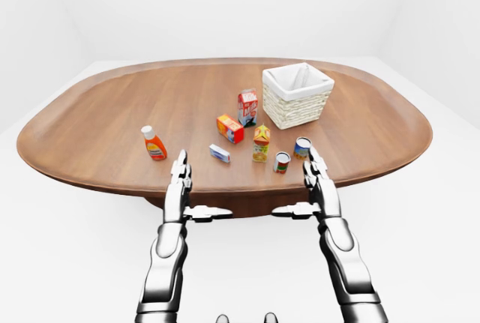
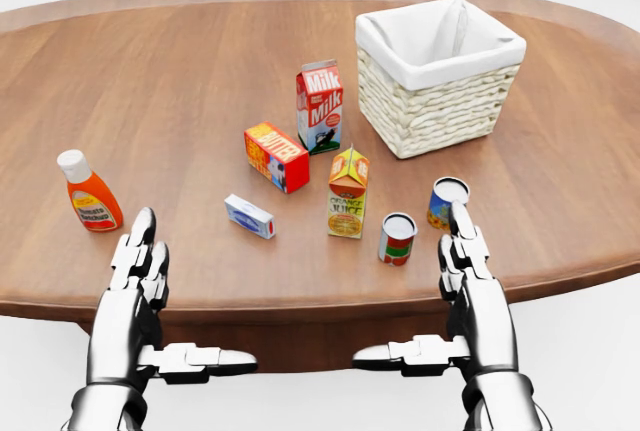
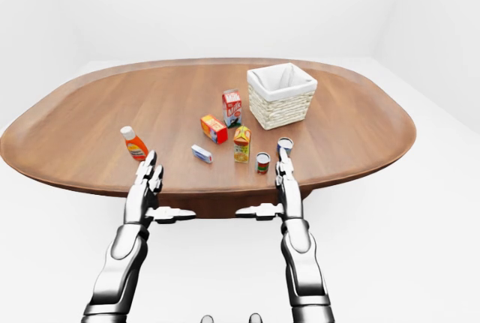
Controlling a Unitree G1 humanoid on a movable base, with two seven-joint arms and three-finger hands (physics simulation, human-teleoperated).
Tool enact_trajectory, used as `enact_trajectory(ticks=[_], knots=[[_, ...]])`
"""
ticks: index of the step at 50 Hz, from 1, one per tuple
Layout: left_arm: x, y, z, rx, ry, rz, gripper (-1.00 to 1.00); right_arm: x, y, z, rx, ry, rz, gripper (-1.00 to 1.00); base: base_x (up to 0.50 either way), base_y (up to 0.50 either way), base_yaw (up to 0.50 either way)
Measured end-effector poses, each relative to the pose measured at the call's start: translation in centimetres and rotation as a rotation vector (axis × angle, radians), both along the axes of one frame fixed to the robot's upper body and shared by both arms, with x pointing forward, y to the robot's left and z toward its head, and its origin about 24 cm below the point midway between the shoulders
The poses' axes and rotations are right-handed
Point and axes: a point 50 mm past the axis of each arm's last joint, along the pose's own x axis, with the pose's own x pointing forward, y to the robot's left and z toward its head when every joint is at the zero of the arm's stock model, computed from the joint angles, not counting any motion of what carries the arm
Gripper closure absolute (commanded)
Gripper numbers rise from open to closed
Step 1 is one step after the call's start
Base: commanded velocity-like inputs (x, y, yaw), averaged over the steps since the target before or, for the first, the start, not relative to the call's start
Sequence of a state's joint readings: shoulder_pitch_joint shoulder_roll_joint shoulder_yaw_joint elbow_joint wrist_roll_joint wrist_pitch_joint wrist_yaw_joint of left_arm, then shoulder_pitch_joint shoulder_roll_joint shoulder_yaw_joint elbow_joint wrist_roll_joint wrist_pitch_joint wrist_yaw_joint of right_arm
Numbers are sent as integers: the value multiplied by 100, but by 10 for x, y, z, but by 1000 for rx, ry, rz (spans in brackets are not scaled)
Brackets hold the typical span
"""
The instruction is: Pick up the alphabet soup and the tomato sauce, and put them in the basket.
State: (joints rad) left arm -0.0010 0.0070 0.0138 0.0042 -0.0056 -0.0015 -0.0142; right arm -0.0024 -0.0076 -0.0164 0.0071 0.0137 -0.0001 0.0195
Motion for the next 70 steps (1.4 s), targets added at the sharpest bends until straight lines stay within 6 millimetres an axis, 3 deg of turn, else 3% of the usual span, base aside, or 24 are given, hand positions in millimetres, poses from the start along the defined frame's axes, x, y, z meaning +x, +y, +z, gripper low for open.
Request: enact_trajectory(ticks=[17, 49, 70], knots=[[-2, 6, 5, 16, -31, 10, -100, -2, -5, 2, 7, -27, 9, -100, 0, 0, 0], [-28, 9, 72, 228, -360, 113, -100, -30, -5, 51, -36, -271, 10, -100, 0, 0, 0], [-37, 11, 89, 277, -435, 154, -100, -39, -4, 66, -65, -333, 3, -100, 5, 0, 0]])
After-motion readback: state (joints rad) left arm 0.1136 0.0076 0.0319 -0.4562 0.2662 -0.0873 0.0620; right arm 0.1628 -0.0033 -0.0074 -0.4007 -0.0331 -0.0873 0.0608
